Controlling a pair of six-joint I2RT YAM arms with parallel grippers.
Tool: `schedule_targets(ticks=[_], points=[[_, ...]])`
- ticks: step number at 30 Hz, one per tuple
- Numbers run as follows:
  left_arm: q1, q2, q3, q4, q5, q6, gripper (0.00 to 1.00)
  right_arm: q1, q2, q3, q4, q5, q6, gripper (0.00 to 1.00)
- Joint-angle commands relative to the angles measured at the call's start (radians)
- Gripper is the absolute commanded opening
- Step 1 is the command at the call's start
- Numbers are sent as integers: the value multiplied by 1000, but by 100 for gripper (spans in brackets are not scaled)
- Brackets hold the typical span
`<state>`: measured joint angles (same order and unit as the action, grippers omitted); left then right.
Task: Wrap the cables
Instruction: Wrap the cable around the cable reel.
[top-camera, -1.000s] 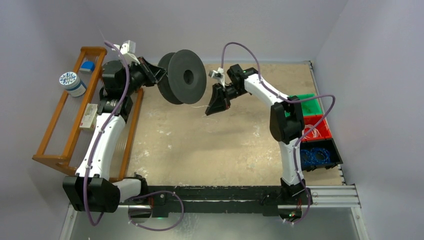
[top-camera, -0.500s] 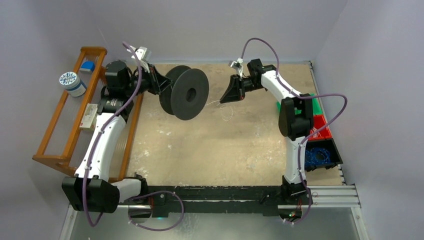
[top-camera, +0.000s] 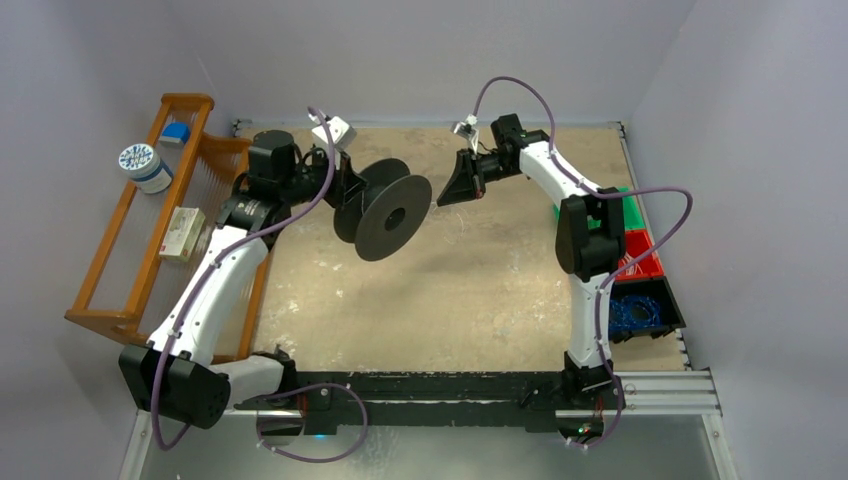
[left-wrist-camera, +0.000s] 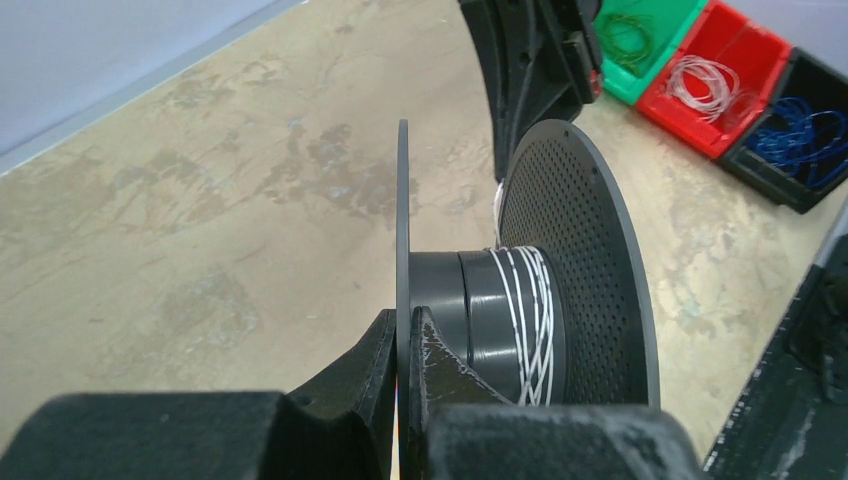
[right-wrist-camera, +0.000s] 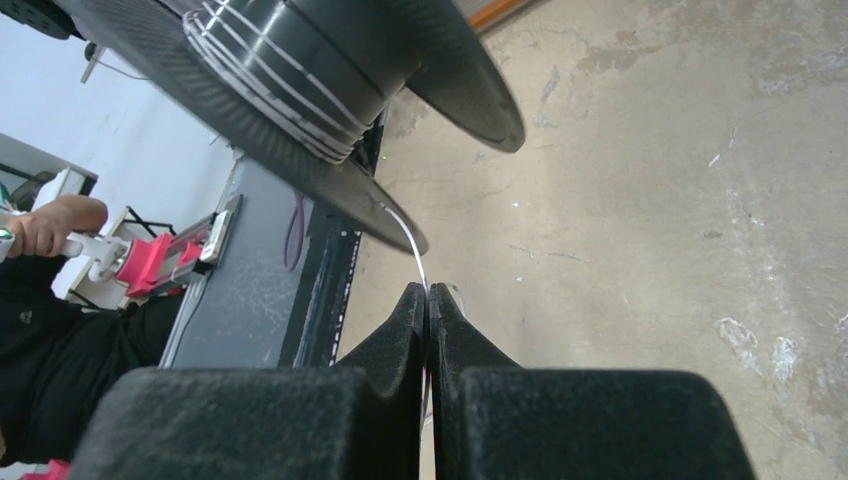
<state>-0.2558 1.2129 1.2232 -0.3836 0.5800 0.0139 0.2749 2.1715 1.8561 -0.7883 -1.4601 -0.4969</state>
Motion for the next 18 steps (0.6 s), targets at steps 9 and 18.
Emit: schedule_targets(ticks=[9, 18], points=[[-75, -28, 16, 73, -235, 168, 0, 1, -117, 27, 104, -5, 145, 0], [-186, -19, -11, 128, -495, 212, 0, 8, -173, 43, 246, -61, 346, 0]])
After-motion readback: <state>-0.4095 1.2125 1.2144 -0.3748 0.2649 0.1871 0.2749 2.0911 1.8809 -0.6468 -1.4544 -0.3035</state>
